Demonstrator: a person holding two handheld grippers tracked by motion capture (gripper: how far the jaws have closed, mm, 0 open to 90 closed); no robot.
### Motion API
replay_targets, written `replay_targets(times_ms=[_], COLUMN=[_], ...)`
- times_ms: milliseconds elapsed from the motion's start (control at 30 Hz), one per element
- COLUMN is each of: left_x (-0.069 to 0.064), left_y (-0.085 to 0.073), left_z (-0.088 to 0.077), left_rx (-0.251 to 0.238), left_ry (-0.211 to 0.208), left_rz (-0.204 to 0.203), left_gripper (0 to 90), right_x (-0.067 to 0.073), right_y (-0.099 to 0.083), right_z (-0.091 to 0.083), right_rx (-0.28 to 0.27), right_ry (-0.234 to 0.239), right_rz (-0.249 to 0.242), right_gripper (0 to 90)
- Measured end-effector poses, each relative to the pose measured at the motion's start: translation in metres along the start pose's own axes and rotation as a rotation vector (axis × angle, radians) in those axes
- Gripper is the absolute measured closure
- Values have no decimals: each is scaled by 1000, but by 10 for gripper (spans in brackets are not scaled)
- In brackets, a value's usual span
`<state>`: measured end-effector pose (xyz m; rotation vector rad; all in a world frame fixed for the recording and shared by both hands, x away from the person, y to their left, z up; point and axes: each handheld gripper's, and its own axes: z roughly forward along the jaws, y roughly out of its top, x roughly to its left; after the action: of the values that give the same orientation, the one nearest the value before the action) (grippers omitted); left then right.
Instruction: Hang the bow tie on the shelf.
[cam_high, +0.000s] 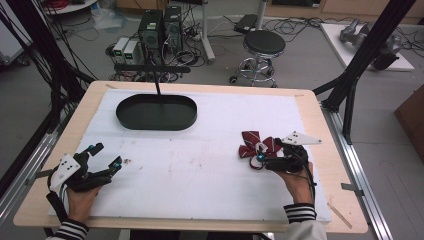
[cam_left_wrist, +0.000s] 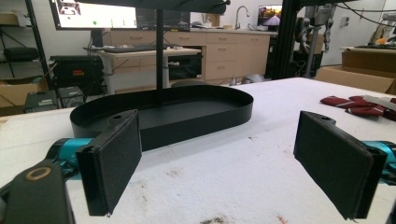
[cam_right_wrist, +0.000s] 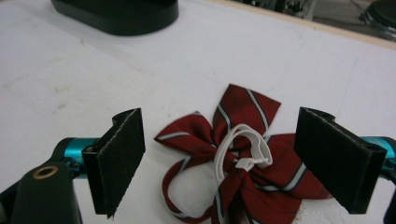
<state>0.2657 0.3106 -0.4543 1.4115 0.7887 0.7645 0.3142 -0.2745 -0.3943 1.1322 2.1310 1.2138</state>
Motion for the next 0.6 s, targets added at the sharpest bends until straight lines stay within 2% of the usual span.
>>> replay_targets(times_ms=[200,300,367,500,600], left_x=[0,0,0,0,0], left_y=[0,0,0,0,0], left_z=[0,0,0,0,0], left_rx=[1,1,1,1,0], left_ry=[2,2,1,2,3], left_rz=[0,0,2,1,1], left_gripper=[154,155,155,155,155], right_x=[-7,-10,-11,-13,-15], right_y=[9,12,14,16,17], right_z=[3,6,9,13,15], right_rx=[41,68,92,140,150], right_ry=[-8,8,12,-13,-10], right_rz=[14,35,29,38,56], right_gripper=[163,163,176,228,253])
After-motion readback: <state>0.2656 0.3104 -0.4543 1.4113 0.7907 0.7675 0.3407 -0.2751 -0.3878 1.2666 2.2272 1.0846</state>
